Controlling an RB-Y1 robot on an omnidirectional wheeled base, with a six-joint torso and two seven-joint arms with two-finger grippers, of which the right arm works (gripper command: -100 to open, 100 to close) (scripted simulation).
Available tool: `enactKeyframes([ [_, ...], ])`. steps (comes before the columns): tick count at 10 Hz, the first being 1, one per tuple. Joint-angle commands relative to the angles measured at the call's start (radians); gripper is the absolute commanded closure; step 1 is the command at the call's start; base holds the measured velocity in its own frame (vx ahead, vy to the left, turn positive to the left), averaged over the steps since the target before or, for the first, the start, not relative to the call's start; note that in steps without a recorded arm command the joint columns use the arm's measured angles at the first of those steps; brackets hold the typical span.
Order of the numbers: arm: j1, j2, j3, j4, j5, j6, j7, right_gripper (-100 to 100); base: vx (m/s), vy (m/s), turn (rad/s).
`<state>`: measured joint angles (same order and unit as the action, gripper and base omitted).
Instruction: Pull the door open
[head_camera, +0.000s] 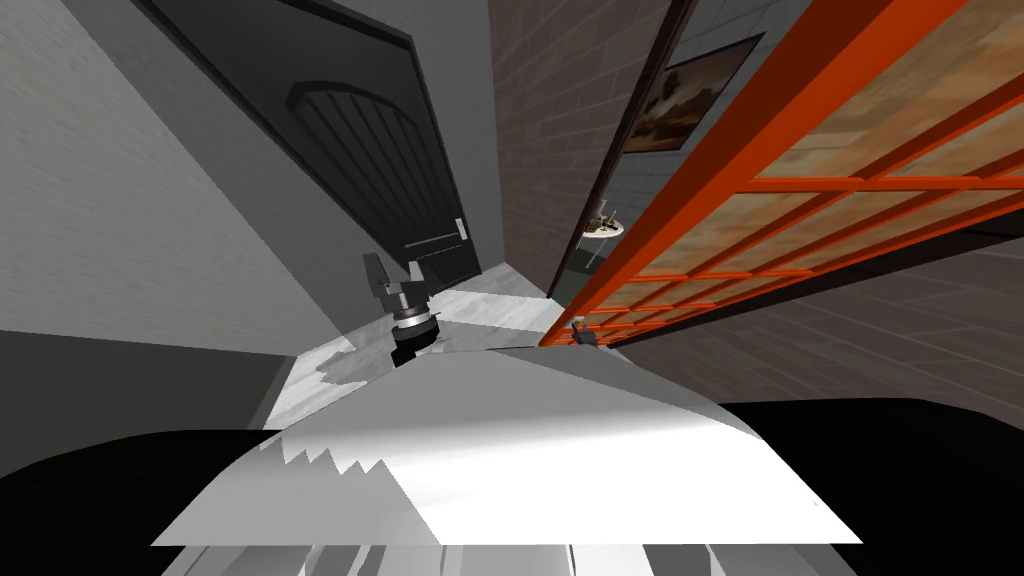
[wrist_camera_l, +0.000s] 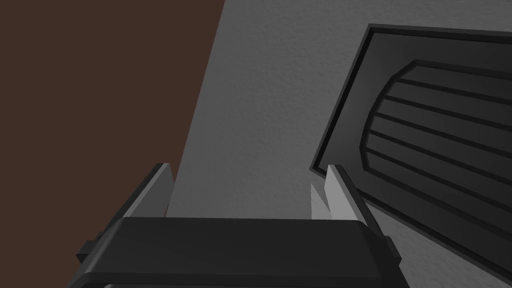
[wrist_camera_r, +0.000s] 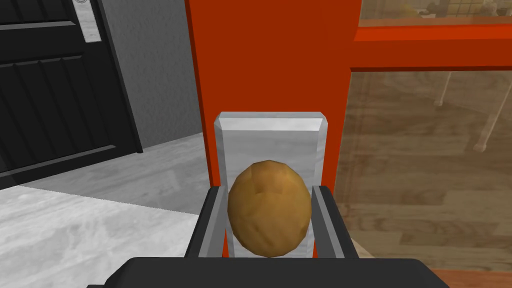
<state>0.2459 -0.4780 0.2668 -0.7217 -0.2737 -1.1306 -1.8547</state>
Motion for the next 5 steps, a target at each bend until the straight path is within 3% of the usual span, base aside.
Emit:
enactKeyframes([
  [1, 0.002, -0.003, 0.006, 0.009, 0.004, -0.015, -0.006, 100, -0.210, -0.068, 0.145],
  [5, 0.002, -0.015, 0.018, 0.033, 0.010, -0.050, -0.023, 100, -0.197, -0.059, 0.148],
])
